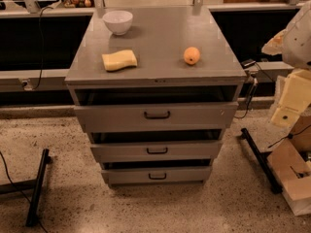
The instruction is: Open bottom drawer
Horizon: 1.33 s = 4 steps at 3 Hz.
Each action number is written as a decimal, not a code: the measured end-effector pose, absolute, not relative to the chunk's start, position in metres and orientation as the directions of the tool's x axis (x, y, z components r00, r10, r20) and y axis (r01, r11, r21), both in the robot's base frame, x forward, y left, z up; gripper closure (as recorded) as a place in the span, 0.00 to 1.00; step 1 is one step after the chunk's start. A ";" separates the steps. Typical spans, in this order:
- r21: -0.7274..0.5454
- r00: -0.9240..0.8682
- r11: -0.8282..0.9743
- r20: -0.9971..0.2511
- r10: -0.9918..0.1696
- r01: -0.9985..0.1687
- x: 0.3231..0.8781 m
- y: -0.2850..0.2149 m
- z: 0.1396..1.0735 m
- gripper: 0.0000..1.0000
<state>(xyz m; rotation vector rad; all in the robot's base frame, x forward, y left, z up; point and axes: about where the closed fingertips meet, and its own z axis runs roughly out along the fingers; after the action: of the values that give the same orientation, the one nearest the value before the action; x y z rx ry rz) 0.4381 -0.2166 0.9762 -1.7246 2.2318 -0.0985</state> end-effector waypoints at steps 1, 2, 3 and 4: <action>-0.246 -0.222 0.270 -0.206 -0.953 -0.931 0.438 -0.217 0.976 0.00; -0.248 -0.229 0.252 -0.119 -0.966 -0.936 0.434 -0.221 0.971 0.00; -0.191 -0.234 0.242 -0.064 -0.970 -0.951 0.419 -0.228 0.922 0.00; -0.153 -0.279 0.284 -0.049 -0.959 -0.947 0.399 -0.246 0.889 0.00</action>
Offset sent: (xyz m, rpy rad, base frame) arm -0.0168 -0.0162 -0.0190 -0.2904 0.1022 -0.0110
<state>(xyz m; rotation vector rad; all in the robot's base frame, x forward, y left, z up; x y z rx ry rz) 0.3991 -0.2458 0.8891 -1.7997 2.4084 -0.1407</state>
